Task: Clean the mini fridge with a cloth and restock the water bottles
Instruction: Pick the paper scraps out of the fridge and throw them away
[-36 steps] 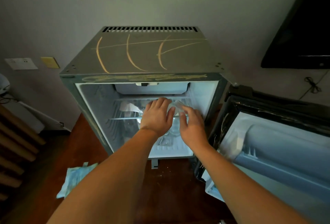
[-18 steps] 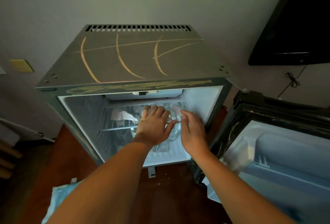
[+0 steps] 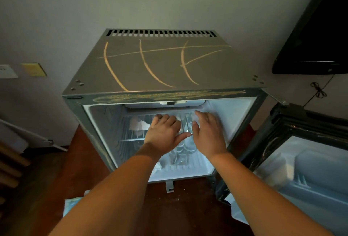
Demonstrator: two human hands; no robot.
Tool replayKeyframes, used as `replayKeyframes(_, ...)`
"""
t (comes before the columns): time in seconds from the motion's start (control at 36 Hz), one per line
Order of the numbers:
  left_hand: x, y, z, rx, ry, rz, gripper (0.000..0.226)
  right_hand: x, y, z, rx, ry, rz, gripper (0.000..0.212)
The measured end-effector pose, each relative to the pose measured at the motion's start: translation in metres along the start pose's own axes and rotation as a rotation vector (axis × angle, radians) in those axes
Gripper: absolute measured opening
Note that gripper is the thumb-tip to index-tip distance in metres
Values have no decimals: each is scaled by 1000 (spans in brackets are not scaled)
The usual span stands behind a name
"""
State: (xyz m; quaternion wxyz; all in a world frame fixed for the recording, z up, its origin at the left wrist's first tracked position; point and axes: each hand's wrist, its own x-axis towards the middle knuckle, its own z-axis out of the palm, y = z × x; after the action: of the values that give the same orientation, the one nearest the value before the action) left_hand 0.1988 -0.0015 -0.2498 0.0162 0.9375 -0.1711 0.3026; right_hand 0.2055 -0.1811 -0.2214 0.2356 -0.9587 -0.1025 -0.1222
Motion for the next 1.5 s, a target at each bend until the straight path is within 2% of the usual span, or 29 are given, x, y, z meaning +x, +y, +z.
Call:
replayKeyframes(0.22, 0, -9, 1, -20, 91, -26, 54, 5, 0, 18, -178, -35, 9, 50)
replayKeyframes(0.61, 14, -13, -12, -48, 293, 21, 52, 0, -9, 21, -244, 3, 69, 45)
replayKeyframes(0.72, 17, -13, -17, -72, 285, 33, 49, 2, -11, 23, -259, -60, 82, 51)
replayKeyframes(0.94, 11, -11, -26, -121, 255, 29, 50, 1, -13, 23, -322, -52, 94, 41)
replayKeyframes(1.11, 2, -9, -31, -116, 222, 13, 48, 6, -15, 21, -267, -58, 136, 37)
replayKeyframes(1.39, -3, -4, -47, -165, 160, -61, 52, -4, -17, 9, -229, 112, 85, 17)
replayKeyframes(1.5, -4, -1, -57, -182, 130, -128, 56, -6, -18, 5, -278, 29, 88, 25)
